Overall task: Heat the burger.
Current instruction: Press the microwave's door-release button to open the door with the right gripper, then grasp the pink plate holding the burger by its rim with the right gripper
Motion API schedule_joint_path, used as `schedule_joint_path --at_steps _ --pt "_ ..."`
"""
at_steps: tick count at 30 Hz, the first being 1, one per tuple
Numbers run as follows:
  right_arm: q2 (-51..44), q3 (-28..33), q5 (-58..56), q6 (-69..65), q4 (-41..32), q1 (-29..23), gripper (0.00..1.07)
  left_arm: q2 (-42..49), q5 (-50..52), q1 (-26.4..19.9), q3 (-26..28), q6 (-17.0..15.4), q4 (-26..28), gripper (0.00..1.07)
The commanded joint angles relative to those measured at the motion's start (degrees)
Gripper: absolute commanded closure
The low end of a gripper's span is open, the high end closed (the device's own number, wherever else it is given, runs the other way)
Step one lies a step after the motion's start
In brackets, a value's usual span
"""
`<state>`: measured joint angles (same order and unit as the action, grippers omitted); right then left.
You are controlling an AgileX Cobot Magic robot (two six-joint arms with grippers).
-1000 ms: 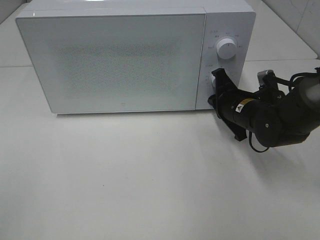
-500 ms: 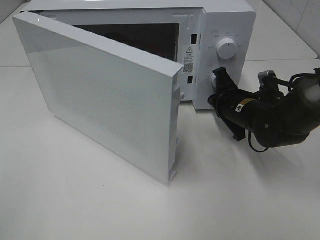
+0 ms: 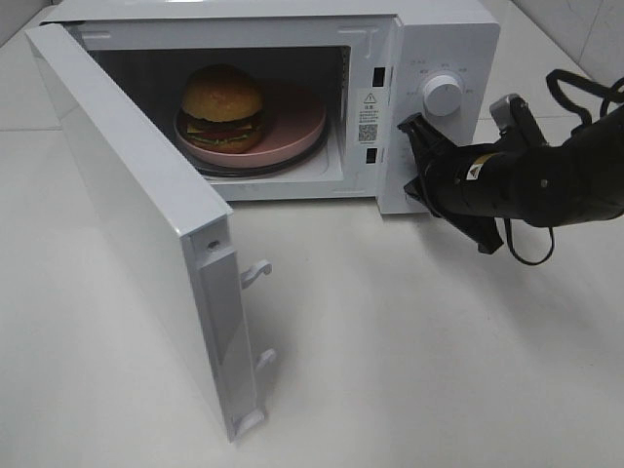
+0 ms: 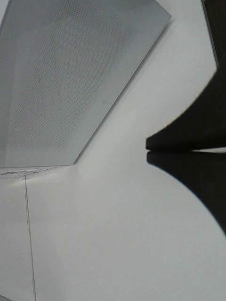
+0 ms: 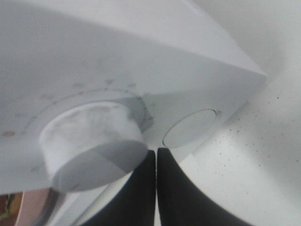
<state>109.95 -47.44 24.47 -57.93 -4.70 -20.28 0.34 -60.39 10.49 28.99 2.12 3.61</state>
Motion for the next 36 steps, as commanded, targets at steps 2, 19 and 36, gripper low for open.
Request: schedule_joint_path --at_steps 2,19,36 --pt "-4.24 -1.38 -4.07 9.51 0.63 0.23 1.07 1.15 0.74 -0.11 -0.17 0.00 0.23 1.06" --pt "-16.10 -1.43 -33.12 50.31 0.63 0.23 1.02 1.15 0.74 -0.11 -0.17 0.00 0.23 1.06" --pt "-18.45 -1.55 -61.76 66.52 -4.58 0.23 0.97 1.15 0.74 -0.11 -0.17 0.00 0.23 1.06"
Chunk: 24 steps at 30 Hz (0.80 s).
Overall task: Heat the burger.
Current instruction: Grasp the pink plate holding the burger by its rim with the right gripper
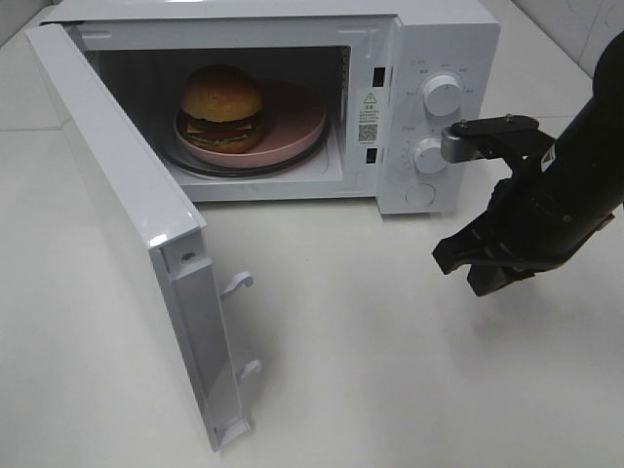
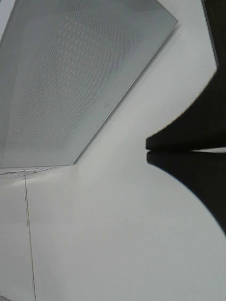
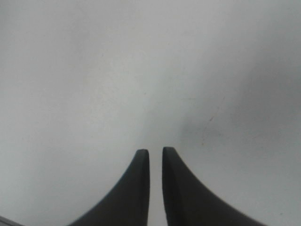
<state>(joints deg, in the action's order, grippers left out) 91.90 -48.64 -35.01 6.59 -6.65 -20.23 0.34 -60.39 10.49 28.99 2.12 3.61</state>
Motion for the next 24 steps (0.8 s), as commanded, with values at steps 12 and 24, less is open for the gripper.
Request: schedule_joint_path --at_steps 12,24 --pt "-0.40 -0.57 -1.55 19.82 -19.37 0.17 0.78 1.15 0.74 -0.11 -0.17 0.00 0.23 1.06" --pt "-0.40 -8.48 -0.74 30.31 -22.63 -4.93 0.56 1.15 0.74 -0.11 -0.17 0.00 0.23 1.06"
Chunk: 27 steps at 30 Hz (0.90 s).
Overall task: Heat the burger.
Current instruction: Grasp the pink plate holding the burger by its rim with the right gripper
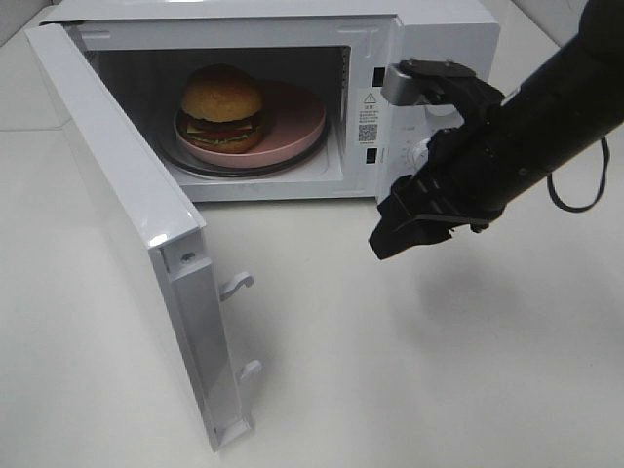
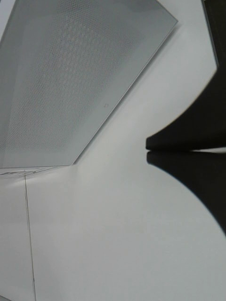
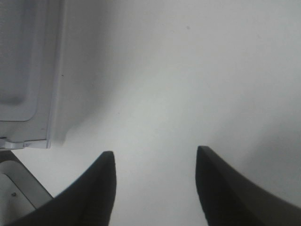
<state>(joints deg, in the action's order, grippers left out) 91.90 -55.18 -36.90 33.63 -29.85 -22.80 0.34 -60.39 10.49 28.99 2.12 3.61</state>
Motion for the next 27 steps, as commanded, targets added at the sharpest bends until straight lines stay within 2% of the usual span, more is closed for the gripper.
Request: schedule_joint_path --at_steps 1,2,3,5,6,8,14,21,27 --pt "-0.40 -3.32 3.44 3.55 2.92 -4.07 0.56 1.15 0.74 -0.11 -0.17 0.00 0.23 1.06" --pt "-0.40 -4.58 4.81 3.84 6.93 -5.73 0.56 1.15 0.74 -0.11 -0.17 0.00 0.23 1.06" --pt "-0.40 -4.58 4.81 3.84 6.93 -5.73 0.56 1.15 0.74 -0.11 -0.17 0.00 0.23 1.06" --pt "-0.34 -6.47 5.79 4.87 13.06 -8.65 0.56 1.15 0.74 -0.11 -0.17 0.00 0.23 1.06" --pt "-0.34 -6.47 5.79 4.87 13.06 -8.65 0.56 1.15 0.74 -0.11 -0.17 0.00 0.23 1.06" --pt "1.09 -8.82 6.25 4.58 17.59 -10.89 0.56 1.15 0.74 -0.11 -0.17 0.00 0.23 1.06" --pt "5.61 -12.55 7.73 5.10 21.77 -13.87 0.56 1.15 0.74 -0.11 -0.17 0.00 0.23 1.06" --pt "13.12 -17.99 9.80 3.38 34.72 -18.45 0.56 1.15 0.74 -0.11 -0.17 0.00 0.23 1.06" --pt "16.96 -22.40 9.80 0.57 37.82 -18.79 0.56 1.15 0.74 -0.11 -0.17 0.00 0.23 1.06"
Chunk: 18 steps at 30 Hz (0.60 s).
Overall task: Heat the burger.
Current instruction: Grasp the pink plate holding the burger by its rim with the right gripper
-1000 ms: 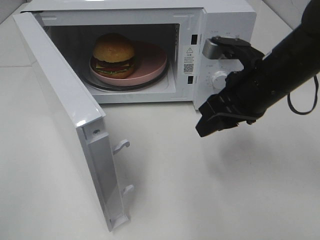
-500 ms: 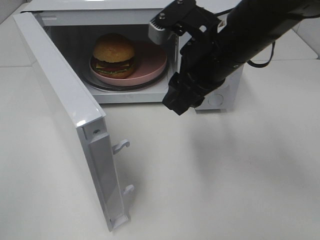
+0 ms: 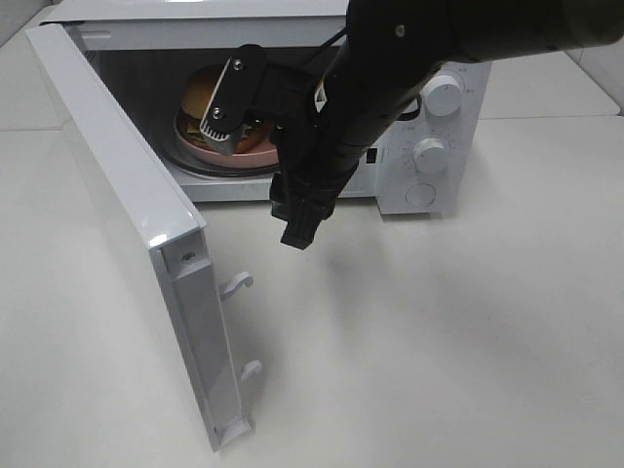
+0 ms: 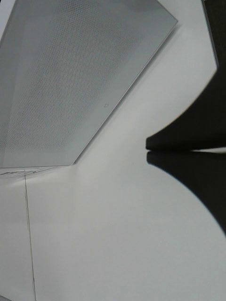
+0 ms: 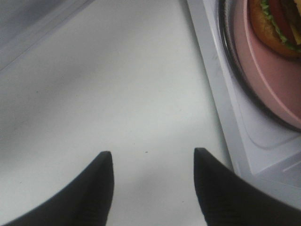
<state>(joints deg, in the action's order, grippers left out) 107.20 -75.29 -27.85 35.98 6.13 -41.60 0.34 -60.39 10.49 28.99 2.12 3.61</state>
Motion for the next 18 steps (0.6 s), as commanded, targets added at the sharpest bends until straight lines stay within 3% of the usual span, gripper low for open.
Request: schedule_joint_path --at_steps 1,11,18 --pt "3.09 -3.95 0.97 -2.41 2.23 0.00 0.56 1.15 0.74 -0.11 -0.17 0.00 0.23 1.06" --pt "5.50 -6.42 5.04 -3.38 5.44 0.00 0.56 1.15 0.74 -0.11 -0.17 0.00 0.23 1.06" --pt "5.50 -6.42 7.96 -4.41 14.44 0.00 0.57 1.15 0.74 -0.11 -0.17 0.00 0.23 1.06"
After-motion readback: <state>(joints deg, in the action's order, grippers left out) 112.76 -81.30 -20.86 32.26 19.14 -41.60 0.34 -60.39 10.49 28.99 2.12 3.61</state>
